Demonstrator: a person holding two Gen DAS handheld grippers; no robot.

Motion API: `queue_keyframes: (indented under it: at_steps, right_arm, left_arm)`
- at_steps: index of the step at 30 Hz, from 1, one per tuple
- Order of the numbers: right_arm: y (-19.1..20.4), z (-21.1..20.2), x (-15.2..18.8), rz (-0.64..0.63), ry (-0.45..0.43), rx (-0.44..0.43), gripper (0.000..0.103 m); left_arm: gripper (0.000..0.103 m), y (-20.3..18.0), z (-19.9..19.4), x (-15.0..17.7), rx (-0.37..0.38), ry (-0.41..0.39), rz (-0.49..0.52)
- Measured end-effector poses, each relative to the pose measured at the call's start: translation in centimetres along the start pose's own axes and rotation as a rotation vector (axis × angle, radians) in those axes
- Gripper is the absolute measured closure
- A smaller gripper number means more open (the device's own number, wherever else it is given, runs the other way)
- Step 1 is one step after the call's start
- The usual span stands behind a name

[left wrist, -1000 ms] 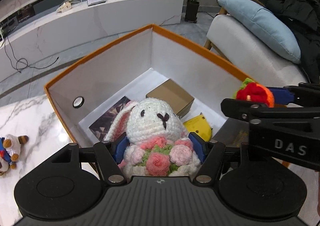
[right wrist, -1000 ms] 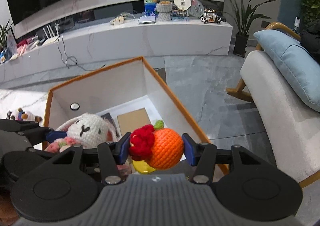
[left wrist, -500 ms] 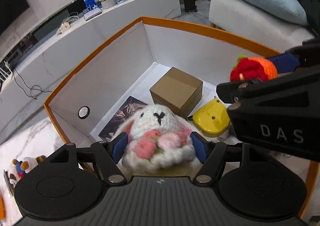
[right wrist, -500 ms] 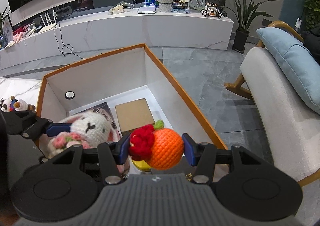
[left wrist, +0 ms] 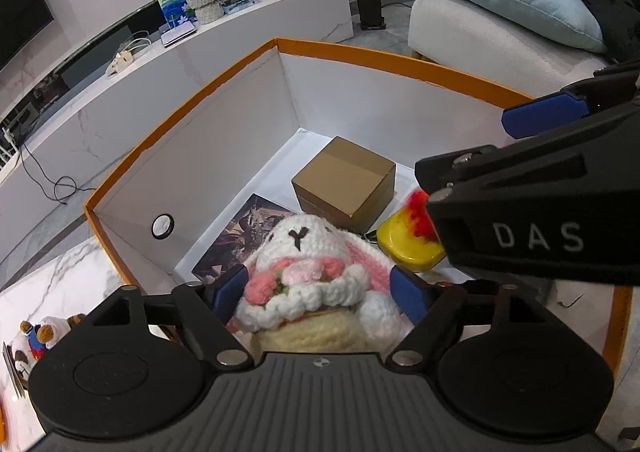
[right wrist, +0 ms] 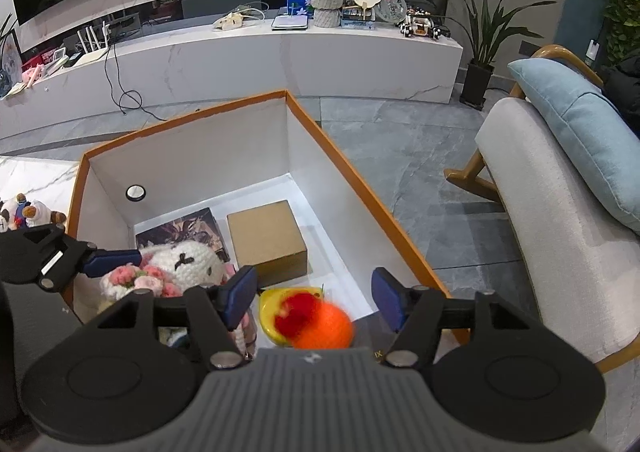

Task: Organize objects
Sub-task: 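Lower the bunny into the orange box with the left tool while the right tool releases the orange, then open the left tool and withdraw both tools from the orange box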

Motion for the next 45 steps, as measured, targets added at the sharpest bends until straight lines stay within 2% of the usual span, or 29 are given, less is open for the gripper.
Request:
queue_keyframes:
  at_steps: [7,10,14,19,25,29,32,40,45]
  right_arm:
    - [-0.2,-0.4,-0.5,0.02,-0.031,0.0,0.035]
    - [0.0,-1.3,-1.2,0.034,-0.083,-0.014,0.033]
    - [-0.2,-2.8,-2.3,0.095,-0.156,-0.048,0.032]
    - [-0.5,-3.1,-2.8,0.148,-0.181,-0.05,0.031]
    - [0.1,-3.1,-2.9,0.145,-0.181,-0.05,0.031]
    - [0.5,-3.3,-2.8,0.14,-0.189,-0.047,0.031]
    - [0.9,-3.5,-3.0,0.135,-0.202,-0.049,0.031]
    - [2.8,-3.4,-3.1,0.093,-0.213,-0.054,0.031]
    - [4.5,-3.2,-3.0,0.064,-0.22,-0.068,0.031]
  left_arm:
    - [0.006,0.7,-1.4,-0.2,0.074,-0.017,-0.065]
    - [0.006,1.3,-2.4,-0.6,0.115,-0.046,-0.11]
    - [0.006,2.5,-4.0,-1.5,0.128,-0.099,-0.16]
    - [0.006,4.2,-5.8,-2.0,0.17,-0.156,-0.224]
    - [0.006,4.6,-6.7,-1.6,0.15,-0.19,-0.198]
    - [0.006,5.4,-7.2,-0.7,0.167,-0.206,-0.215]
    - [0.006,6.8,-7.3,0.5,0.15,-0.211,-0.222]
    - [0.006,12.7,-6.2,4.7,0.079,-0.16,-0.294]
    - [0.006,14.7,-5.4,7.7,0.066,-0.133,-0.308]
Point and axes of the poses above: each gripper's, at about its wrist camera, not at the fingertips, and z roughly the way its jaws point, y to its left, x to its underside, the point moved 9 cm from there along z, roughly the way its jaws point, and after that the axes turned 5 degrees about y, right-handed, at the moved point
